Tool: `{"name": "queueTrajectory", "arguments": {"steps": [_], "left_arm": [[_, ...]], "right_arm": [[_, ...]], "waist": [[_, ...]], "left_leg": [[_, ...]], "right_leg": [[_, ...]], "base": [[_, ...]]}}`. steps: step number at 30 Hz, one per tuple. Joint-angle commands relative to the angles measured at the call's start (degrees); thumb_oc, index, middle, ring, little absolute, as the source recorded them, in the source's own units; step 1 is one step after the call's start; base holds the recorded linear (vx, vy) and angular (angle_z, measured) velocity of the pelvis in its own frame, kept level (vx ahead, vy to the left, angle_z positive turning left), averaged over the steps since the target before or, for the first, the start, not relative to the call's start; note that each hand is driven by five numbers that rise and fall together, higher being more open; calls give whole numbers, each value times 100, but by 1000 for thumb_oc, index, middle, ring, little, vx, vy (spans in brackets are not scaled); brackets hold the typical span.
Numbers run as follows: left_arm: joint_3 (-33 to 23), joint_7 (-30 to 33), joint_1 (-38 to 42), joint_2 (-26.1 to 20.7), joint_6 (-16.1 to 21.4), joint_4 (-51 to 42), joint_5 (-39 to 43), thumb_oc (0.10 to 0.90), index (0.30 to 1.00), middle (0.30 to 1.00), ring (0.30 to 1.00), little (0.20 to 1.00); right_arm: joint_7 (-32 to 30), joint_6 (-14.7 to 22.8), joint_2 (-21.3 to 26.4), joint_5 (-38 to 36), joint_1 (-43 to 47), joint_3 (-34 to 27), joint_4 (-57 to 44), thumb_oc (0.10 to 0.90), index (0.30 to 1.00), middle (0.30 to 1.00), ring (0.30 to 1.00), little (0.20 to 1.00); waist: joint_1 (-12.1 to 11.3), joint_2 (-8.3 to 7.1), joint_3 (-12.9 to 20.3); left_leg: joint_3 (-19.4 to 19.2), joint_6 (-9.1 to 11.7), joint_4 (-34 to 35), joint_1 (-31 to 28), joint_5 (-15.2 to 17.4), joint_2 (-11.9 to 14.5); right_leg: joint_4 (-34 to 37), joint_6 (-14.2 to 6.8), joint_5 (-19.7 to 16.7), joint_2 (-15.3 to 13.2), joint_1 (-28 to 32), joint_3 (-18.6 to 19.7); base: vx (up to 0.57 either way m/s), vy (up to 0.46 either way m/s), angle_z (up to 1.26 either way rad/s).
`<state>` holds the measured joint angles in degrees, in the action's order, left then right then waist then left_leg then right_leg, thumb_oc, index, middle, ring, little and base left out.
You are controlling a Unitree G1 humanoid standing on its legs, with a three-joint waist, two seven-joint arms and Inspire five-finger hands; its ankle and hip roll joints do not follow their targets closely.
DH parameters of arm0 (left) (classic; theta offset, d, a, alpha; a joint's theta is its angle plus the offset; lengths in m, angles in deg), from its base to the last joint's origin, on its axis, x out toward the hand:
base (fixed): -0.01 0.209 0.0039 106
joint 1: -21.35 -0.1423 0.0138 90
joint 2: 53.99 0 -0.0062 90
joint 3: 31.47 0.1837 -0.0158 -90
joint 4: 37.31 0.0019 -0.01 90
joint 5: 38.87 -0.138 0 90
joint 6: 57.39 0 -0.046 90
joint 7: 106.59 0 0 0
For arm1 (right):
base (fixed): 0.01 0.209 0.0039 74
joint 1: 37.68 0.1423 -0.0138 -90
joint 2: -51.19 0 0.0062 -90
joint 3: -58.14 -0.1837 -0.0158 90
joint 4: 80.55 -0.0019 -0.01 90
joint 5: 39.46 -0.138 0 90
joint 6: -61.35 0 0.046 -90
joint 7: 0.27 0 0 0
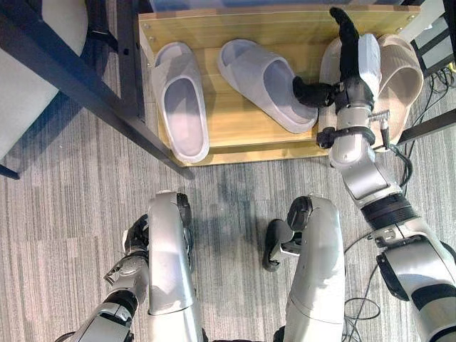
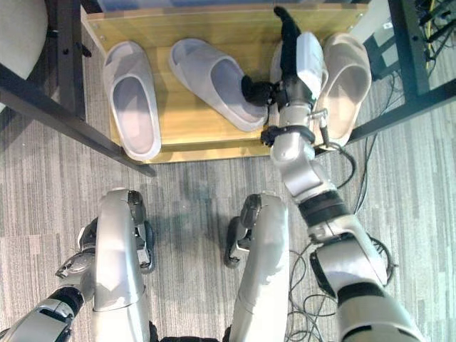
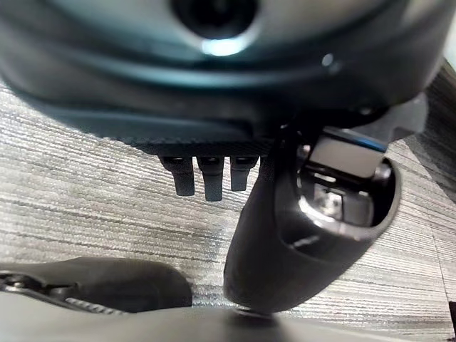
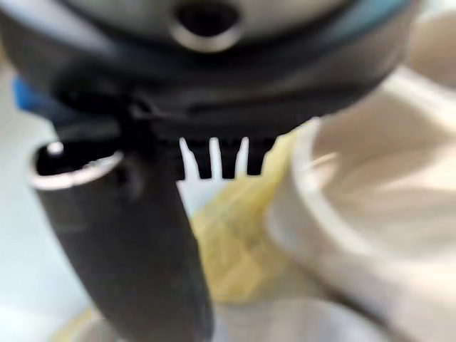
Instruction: Arrange the slippers neatly on the shoe rack.
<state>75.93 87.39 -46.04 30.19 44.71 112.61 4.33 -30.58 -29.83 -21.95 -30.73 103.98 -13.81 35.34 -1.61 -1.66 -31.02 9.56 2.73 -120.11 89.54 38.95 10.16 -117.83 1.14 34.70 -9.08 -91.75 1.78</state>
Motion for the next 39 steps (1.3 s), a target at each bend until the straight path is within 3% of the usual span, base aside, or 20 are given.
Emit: {"name": "queueTrajectory", "arguments": {"steps": [1,12,18,32,34,39], "left_arm": [[351,-81,138,612,101,-127,-364,800,900,900,900,900],[406,63,203,726,78,-98,-488,800,900,900,900,900],[355,4,115,695,174,-95,-647,800,900,900,900,900],[321,-87,2,738,181,18,-734,800,900,900,900,900],[301,-67,6,768,129,25,-742,800,900,900,900,900],[277,-71,16,805,51,82,-811,800,900,900,900,900]], "right_arm": [[-429,347,5,138,403,-440,-850,800,900,900,900,900],[-461,557,-194,253,-184,-446,-1577,800,900,900,900,900],[-345,717,53,932,-99,-126,-1971,800,900,900,900,900],[94,814,196,1202,-88,230,-2553,800,900,900,900,900],[255,843,-94,952,-602,143,-2857,800,900,900,900,900],[408,794,-270,964,-1076,83,-3198,800,900,900,900,900]], "waist": [[15,-12,122],[95,12,122],[81,1,122],[69,-30,122],[104,-48,122],[142,-90,122]], "left_leg": [[206,-451,197,42,277,-301],[180,-452,201,42,246,-324],[199,-439,178,42,233,-339],[250,-412,125,42,233,-335],[250,-415,142,42,239,-323],[244,-412,157,42,239,-320]], "right_leg": [[-22,257,684,-49,180,66],[-48,248,733,-38,180,99],[-88,252,742,-45,180,116],[-142,244,778,-47,180,119],[-119,245,785,-55,180,122],[-103,255,792,-43,180,131]], "base": [[0,0,0],[0,0,0],[0,0,0],[0,0,0],[0,0,0],[0,0,0]]}}
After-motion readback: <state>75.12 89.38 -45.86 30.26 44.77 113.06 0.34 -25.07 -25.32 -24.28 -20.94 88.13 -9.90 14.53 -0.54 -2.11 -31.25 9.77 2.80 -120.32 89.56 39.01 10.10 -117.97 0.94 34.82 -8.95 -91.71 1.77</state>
